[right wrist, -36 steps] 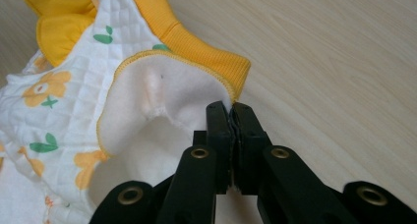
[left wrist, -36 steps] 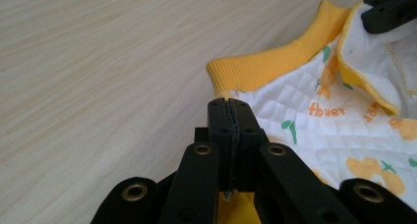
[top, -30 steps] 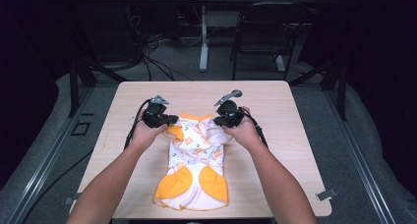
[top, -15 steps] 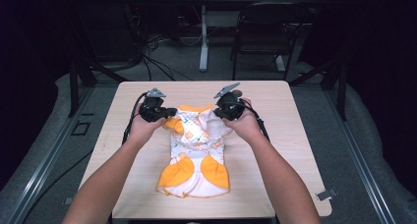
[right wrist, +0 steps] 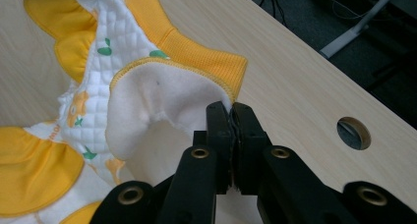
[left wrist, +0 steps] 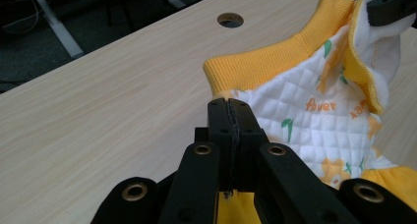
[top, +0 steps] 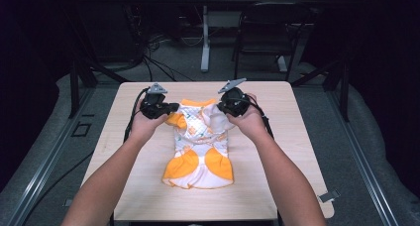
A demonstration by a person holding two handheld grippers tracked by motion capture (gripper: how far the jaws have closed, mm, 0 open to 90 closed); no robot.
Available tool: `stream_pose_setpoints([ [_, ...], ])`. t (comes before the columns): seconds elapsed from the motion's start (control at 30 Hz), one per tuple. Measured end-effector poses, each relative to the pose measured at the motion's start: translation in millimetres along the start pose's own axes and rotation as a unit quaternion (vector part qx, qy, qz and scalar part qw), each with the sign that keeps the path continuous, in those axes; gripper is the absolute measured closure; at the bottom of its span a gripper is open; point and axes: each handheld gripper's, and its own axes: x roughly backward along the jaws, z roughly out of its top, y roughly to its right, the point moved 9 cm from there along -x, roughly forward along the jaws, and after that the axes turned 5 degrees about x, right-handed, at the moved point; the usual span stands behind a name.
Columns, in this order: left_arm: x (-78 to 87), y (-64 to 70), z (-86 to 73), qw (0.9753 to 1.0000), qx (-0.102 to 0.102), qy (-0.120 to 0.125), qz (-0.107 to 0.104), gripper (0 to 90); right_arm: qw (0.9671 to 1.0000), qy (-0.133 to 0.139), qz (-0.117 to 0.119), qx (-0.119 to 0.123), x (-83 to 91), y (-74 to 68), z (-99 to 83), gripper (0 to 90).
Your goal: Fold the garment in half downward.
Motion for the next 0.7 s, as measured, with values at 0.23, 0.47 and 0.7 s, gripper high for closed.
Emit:
stream_pose_setpoints([
  [0.23,-1.3,3.0,-8.6,0.9999,-0.009,-0.007,-0.003,89.6,0.9999,-0.005,-0.002,0.009,-3.1,-5.9,-6.1,87.2],
  [0.47,-0.9,4.2,-18.3,0.9999,-0.005,-0.008,-0.008,89.6,0.9996,-0.017,0.003,0.023,-2.6,-11.8,-9.2,87.2],
  [0.7,1.2,9.2,-26.9,0.9998,-0.009,-0.012,-0.014,89.6,0.9995,-0.011,0.01,0.026,-3.6,-22.7,-17.4,87.1],
])
